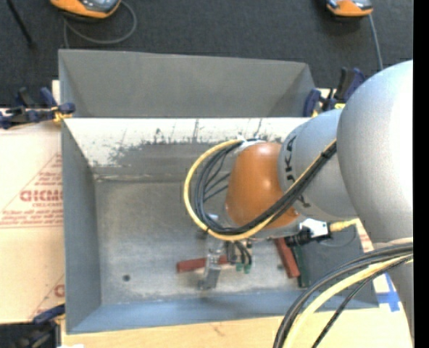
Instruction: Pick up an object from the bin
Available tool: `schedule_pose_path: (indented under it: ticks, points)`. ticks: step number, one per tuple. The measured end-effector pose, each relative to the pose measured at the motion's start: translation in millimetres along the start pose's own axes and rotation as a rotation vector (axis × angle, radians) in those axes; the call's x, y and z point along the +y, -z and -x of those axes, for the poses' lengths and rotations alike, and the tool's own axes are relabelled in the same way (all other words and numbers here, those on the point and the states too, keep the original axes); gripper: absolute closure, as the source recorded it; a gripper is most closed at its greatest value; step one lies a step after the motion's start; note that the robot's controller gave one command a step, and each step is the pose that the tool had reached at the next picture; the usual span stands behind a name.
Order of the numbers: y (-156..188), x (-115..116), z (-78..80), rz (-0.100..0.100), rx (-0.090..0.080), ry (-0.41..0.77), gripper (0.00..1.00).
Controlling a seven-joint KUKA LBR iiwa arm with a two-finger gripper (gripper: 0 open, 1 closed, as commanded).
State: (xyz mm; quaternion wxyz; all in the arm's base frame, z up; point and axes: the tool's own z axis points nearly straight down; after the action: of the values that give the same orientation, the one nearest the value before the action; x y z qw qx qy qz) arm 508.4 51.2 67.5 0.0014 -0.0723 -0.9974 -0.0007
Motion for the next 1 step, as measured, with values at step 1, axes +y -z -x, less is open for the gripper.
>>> schedule_pose_path:
  ticks: [1]
  points:
    - [0.1,-0.5,0.5,-0.001,-0.002,0.002,0.00]
